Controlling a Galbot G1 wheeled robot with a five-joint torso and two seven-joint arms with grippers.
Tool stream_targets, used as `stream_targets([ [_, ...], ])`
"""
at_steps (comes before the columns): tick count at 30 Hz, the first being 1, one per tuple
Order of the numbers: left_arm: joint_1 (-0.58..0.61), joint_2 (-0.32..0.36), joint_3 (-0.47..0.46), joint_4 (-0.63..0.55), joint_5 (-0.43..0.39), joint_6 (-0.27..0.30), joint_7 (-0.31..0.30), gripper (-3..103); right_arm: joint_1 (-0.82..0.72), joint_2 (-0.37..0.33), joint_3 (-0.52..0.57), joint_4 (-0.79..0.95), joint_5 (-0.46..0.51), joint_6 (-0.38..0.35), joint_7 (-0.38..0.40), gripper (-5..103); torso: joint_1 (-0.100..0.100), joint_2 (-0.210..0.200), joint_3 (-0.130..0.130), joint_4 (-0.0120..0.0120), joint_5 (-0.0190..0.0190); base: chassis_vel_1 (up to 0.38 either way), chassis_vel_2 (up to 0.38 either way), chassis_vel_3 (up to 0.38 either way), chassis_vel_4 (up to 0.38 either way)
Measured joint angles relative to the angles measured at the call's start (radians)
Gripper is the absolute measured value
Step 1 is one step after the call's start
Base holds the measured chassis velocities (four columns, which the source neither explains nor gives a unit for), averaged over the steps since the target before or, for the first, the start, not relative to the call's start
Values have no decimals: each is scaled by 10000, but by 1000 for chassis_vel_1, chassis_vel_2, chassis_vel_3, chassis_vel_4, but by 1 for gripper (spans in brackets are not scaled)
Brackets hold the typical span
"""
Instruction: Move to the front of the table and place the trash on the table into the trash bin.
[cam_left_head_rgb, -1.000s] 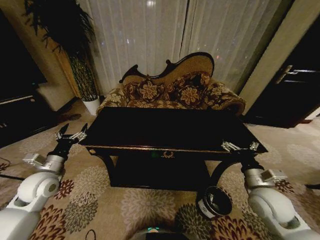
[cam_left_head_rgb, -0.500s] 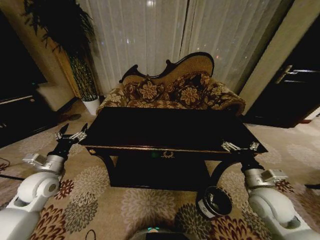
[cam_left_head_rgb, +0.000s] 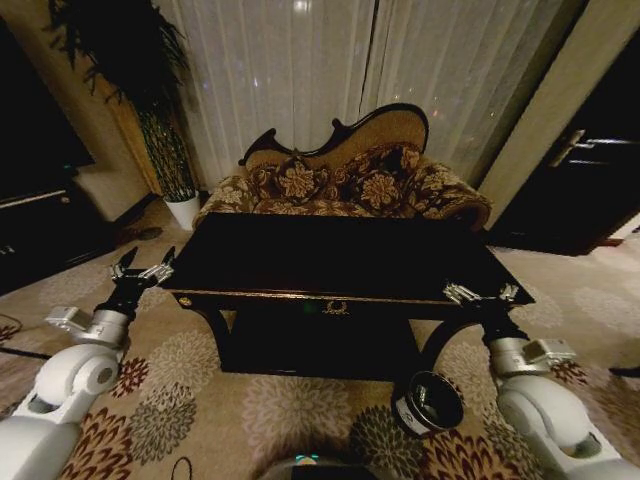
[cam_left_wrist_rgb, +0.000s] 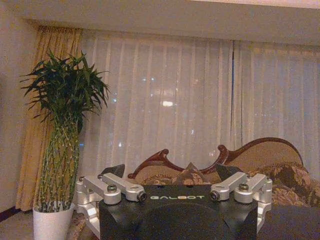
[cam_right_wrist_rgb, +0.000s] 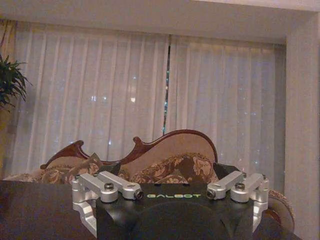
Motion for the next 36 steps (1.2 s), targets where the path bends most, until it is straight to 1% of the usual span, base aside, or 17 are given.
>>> stream_targets([
  [36, 0, 0, 0, 0, 0, 0, 0, 100, -6, 3, 4, -1, -5, 12, 0, 100, -3, 2, -1, 0, 1, 191, -199, -191, 197],
])
